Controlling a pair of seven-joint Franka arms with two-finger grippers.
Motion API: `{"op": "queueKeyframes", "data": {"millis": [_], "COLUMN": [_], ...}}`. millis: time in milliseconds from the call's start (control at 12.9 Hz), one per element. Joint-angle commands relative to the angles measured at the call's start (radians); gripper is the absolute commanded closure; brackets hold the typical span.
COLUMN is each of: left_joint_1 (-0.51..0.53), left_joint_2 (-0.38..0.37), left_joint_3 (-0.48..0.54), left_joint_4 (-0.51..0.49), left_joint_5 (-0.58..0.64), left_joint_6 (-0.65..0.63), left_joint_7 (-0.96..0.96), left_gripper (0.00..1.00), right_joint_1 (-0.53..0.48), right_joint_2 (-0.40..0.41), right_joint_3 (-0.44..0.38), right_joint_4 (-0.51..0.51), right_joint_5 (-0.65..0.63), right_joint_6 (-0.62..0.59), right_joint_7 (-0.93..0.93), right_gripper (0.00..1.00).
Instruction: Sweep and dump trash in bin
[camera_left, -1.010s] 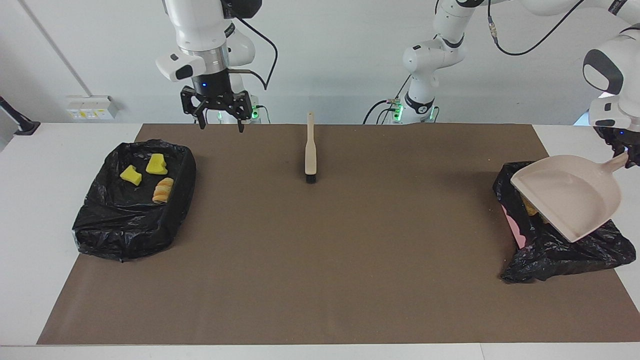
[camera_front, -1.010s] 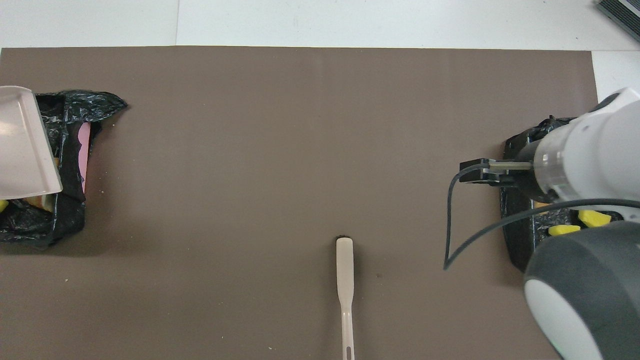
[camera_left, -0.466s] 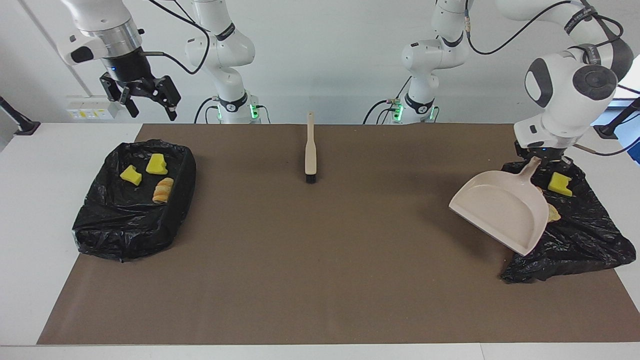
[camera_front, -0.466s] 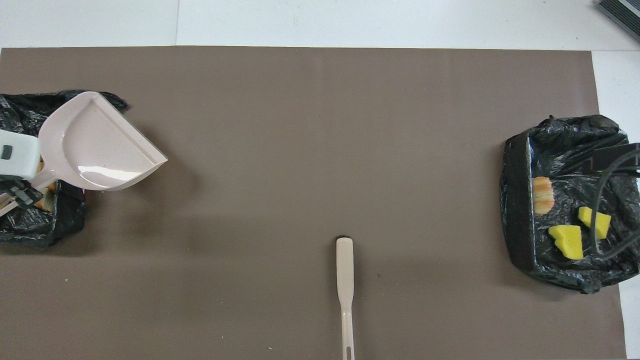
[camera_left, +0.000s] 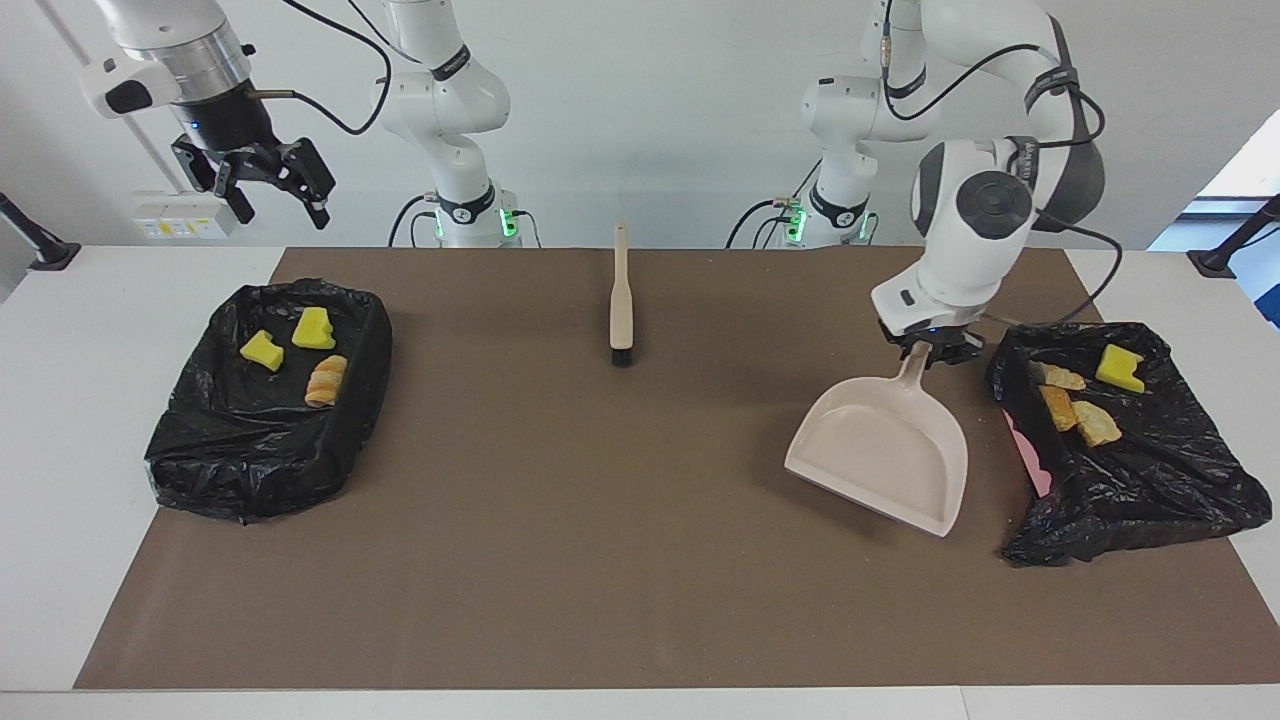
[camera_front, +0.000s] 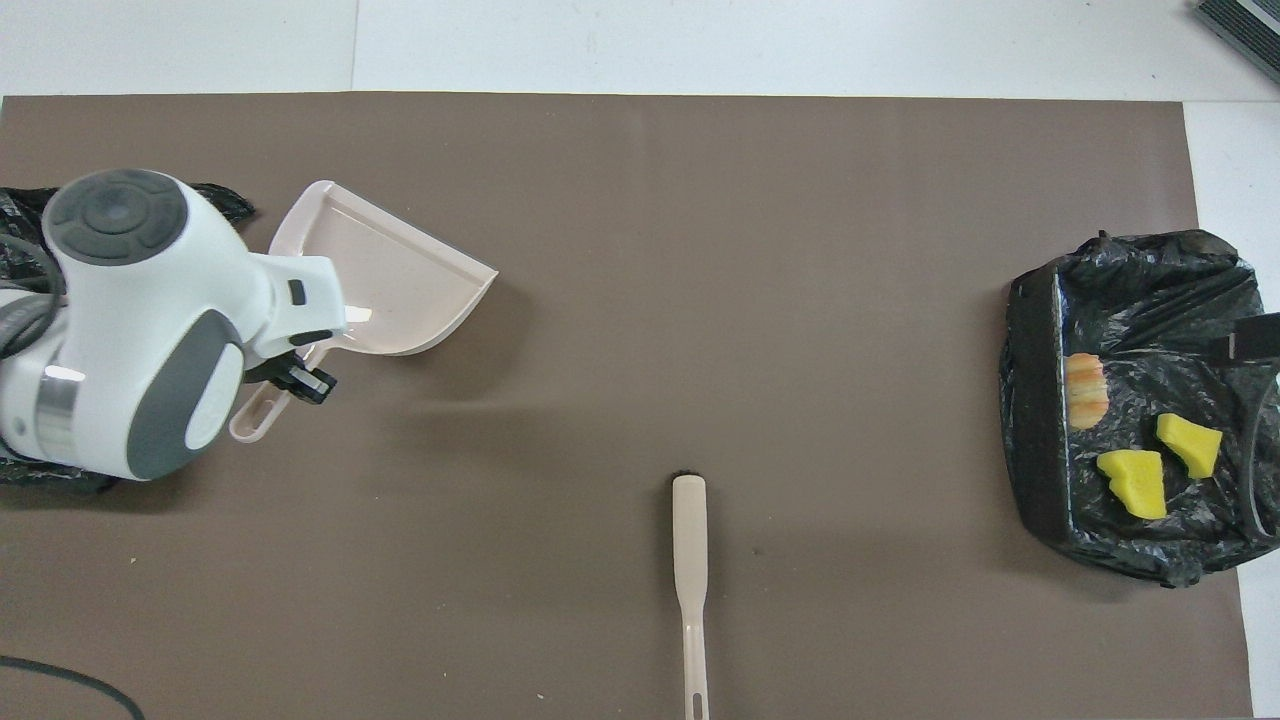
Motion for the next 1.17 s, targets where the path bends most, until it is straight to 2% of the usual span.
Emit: {"op": "queueKeyframes", "data": {"millis": [0,233,544,699,933,1088], "left_joint_1": [-0.093,-0.221,-0.325,-0.345,-0.402,-0.405], "left_joint_2": [0.018,0.125,0.242,0.319,0.512,0.566], "left_joint_3": [0.022,0.024,0.024,0.024,0.027,0.022], "left_joint_4": [0.014,0.131,0.276,0.403,0.655,0.709], "left_joint_5": [-0.072,-0.078,-0.132,-0.135,-0.133,-0.135], "left_joint_6": [0.046,0.039,0.023,-0.041,-0.124,-0.122], "left_joint_7": [-0.168,-0.366,-0.498,-0.563,-0.67,-0.729], "left_gripper": [1.0,1.0,1.0,1.0,1.0,1.0], "right_joint_1": [-0.001,-0.018,-0.038,-0.024,-0.024,-0.024], "right_joint_2": [-0.021,-0.017,-0.01,-0.015,-0.02,-0.023], "right_joint_3": [0.014,0.046,0.084,0.086,0.084,0.084], "right_joint_4": [-0.021,-0.02,-0.01,-0.015,-0.015,-0.02], "right_joint_5": [-0.018,-0.044,-0.026,-0.027,-0.027,-0.038], "right_joint_6": [0.022,0.033,0.028,0.028,0.01,-0.022], "right_joint_7": [-0.042,-0.078,-0.026,-0.03,-0.033,-0.033], "right_gripper": [0.0,0.0,0.0,0.0,0.0,0.0]}}
